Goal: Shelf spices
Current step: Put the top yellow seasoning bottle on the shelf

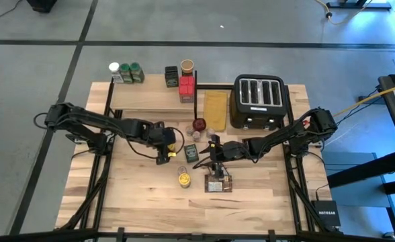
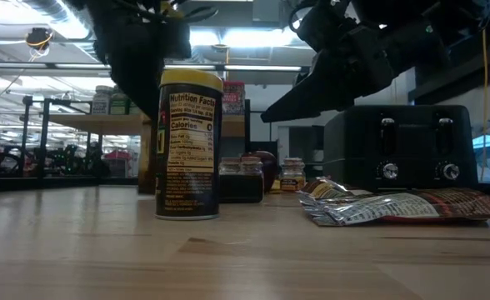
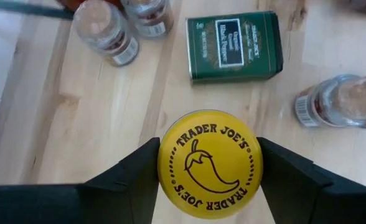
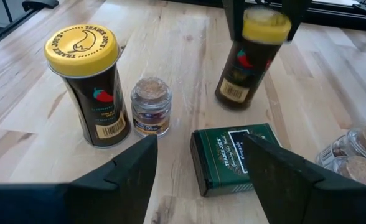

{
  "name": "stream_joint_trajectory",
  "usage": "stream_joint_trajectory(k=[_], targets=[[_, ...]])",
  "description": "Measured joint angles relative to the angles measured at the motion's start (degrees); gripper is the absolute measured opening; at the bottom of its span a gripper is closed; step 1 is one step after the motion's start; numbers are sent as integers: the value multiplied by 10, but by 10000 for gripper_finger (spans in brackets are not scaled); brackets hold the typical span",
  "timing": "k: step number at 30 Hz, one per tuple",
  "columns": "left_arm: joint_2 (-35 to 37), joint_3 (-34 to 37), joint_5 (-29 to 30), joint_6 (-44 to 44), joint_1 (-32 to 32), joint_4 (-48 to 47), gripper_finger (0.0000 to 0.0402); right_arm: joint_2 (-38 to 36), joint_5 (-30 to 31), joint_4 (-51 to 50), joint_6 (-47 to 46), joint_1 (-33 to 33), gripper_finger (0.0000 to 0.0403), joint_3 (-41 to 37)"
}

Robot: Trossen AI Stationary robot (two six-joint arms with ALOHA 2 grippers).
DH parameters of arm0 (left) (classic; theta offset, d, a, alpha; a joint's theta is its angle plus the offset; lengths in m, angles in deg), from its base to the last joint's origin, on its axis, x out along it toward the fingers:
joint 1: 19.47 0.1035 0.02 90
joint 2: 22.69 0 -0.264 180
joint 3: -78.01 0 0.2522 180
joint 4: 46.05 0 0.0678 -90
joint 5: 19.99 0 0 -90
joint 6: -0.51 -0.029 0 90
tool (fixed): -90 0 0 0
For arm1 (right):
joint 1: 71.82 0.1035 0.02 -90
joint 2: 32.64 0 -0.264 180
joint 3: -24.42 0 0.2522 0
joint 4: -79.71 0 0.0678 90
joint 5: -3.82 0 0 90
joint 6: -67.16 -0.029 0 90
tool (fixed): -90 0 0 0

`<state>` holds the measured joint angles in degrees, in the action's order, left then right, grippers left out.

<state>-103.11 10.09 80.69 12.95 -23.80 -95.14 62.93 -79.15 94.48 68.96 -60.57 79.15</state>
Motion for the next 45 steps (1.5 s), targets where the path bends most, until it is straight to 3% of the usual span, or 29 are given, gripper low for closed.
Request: stream_joint_trajectory(k=[6, 12, 17, 24, 34, 45], targets=[[38, -84, 37, 52, 4, -125, 216, 0, 0, 2, 2, 0, 241, 0], [98, -186, 173, 106, 19, -267, 218, 0, 1, 24, 47, -1, 241, 0], [148, -232, 243, 159, 70, -360, 220, 0, -3, 49, 80, -17, 241, 0], [192, -239, 251, 187, 197, -427, 221, 0, -51, 47, 92, -71, 241, 0], [169, -239, 239, 136, 387, -434, 222, 0, -125, 44, 107, -137, 241, 0], [137, -239, 221, 96, 513, -414, 223, 0, -148, 44, 124, -139, 241, 0]])
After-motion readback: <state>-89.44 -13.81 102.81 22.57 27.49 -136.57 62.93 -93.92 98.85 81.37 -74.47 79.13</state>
